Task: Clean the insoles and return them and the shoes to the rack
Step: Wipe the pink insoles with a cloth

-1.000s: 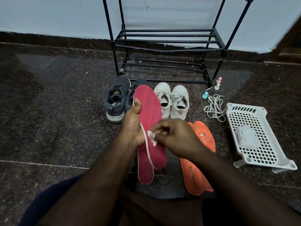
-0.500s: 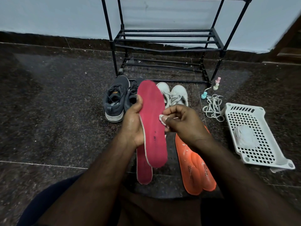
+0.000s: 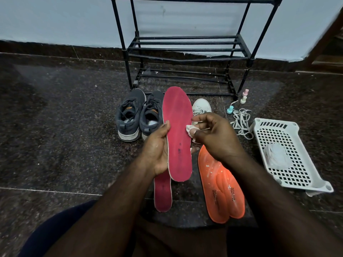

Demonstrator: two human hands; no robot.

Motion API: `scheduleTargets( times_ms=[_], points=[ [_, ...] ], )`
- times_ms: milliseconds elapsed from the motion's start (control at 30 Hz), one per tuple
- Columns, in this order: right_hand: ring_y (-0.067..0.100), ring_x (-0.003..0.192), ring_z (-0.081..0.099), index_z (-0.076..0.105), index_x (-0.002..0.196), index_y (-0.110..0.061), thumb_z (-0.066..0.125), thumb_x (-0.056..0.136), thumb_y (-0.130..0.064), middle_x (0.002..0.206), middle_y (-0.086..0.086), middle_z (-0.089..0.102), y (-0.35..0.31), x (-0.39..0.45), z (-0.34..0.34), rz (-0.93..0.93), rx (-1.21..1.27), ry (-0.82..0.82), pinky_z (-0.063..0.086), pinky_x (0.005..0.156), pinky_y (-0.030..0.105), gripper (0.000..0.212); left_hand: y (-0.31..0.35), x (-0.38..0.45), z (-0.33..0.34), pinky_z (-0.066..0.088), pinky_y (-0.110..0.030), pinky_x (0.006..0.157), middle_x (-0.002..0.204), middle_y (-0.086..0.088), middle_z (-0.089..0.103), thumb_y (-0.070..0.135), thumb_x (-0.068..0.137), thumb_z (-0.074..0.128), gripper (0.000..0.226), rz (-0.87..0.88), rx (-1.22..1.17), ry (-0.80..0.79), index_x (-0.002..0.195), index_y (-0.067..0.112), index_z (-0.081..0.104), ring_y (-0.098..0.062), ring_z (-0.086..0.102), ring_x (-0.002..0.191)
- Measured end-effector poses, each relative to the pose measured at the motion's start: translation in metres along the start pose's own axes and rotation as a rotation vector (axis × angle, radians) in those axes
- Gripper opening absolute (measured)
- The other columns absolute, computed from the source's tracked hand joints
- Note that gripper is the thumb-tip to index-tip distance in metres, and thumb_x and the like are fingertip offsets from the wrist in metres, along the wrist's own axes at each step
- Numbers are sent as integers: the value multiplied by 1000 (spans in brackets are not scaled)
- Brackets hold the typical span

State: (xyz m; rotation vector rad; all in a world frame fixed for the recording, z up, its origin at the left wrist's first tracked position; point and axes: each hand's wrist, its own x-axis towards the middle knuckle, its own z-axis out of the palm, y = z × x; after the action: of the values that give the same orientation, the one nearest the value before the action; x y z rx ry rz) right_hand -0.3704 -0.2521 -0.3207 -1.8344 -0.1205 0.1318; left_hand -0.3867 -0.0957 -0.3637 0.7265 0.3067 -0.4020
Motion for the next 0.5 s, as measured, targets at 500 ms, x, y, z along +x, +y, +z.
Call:
scheduleTargets(
  times_ms=[500],
  points=[
    [26, 96, 65, 74, 103, -12, 51, 82, -15, 101, 4, 71, 10, 1, 11, -490, -773, 55, 54, 85, 39, 31, -13, 3, 4, 61, -37, 67, 105, -14, 73, 40, 107, 36, 46, 71, 27, 15, 135, 10, 57, -25, 73, 83]
  ],
)
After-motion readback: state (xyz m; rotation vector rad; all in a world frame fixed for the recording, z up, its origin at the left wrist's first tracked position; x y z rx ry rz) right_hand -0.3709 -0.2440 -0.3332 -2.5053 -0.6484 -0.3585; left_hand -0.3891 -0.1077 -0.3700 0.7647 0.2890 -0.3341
